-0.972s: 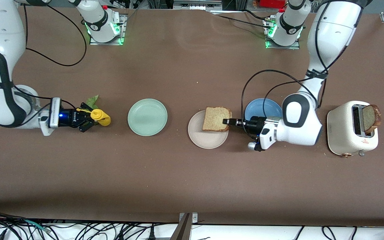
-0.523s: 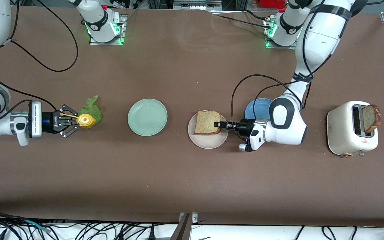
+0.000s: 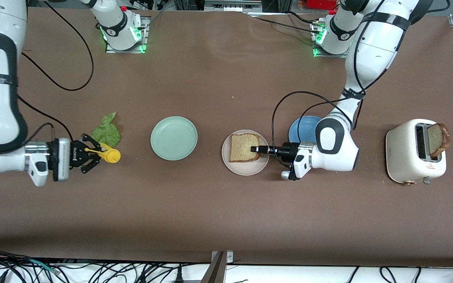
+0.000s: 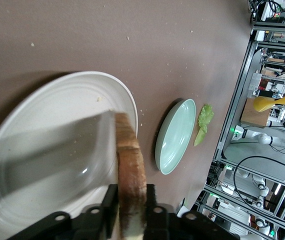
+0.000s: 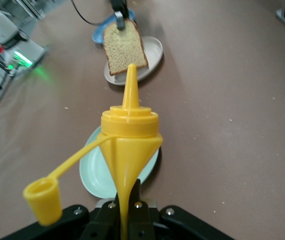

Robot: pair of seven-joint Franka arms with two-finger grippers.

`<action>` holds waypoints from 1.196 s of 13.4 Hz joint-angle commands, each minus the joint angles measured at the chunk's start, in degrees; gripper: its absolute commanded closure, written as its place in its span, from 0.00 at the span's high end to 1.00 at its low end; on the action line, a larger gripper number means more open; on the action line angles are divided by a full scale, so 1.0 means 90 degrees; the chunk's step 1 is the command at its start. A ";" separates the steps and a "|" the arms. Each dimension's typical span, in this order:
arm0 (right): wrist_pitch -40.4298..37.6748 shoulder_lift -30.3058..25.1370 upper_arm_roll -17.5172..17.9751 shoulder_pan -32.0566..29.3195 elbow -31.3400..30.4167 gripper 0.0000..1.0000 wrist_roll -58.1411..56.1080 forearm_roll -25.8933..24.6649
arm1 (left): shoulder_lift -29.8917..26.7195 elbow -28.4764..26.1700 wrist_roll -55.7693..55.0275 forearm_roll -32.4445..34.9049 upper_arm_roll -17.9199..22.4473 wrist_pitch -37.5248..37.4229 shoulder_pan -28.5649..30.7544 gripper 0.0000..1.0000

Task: Make sandwich in beige plate with both arms
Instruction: 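Lift the mustard bottle with the right gripper while the left gripper withdraws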

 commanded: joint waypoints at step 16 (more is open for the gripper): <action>0.0780 0.0030 -0.0057 0.2137 0.0625 0.02 0.3277 -0.1902 | -0.0386 0.0082 -0.0010 0.1007 0.0837 0.0019 0.0021 0.99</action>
